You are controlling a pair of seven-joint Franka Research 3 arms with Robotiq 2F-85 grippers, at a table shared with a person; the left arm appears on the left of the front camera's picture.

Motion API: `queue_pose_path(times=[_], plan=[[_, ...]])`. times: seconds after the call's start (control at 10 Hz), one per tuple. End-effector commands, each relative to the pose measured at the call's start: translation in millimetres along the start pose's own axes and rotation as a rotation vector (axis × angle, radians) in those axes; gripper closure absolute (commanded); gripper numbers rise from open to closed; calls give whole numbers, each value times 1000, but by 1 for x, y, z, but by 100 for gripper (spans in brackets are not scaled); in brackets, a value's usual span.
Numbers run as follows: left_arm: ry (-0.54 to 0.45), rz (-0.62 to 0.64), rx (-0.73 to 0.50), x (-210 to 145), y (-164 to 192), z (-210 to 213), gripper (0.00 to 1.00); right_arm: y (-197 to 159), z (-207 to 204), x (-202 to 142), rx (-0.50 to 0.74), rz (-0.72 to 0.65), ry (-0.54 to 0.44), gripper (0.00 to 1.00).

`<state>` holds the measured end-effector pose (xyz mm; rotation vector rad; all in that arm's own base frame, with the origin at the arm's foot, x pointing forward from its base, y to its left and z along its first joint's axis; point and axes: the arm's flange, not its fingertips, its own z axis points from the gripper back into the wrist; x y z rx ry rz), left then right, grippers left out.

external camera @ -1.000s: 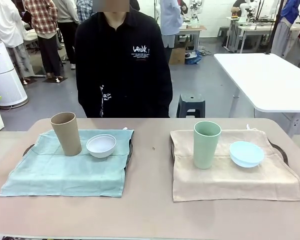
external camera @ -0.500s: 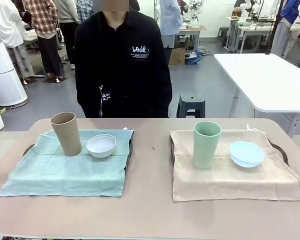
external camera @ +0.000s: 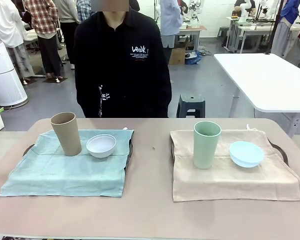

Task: Set up a tray with a mat and arrange the tableware.
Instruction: Place the Picnic Bowl and Reusable plastic cup back onto the Handle tray in front of the human's position.

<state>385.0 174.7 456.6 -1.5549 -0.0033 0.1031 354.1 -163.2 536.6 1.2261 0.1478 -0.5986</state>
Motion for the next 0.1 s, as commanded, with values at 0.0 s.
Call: queue_pose_path(times=[0.0], plan=[[-3, -6, -3, 0, -3, 1, 0, 4, -1, -4, 6, -16, 13, 16]])
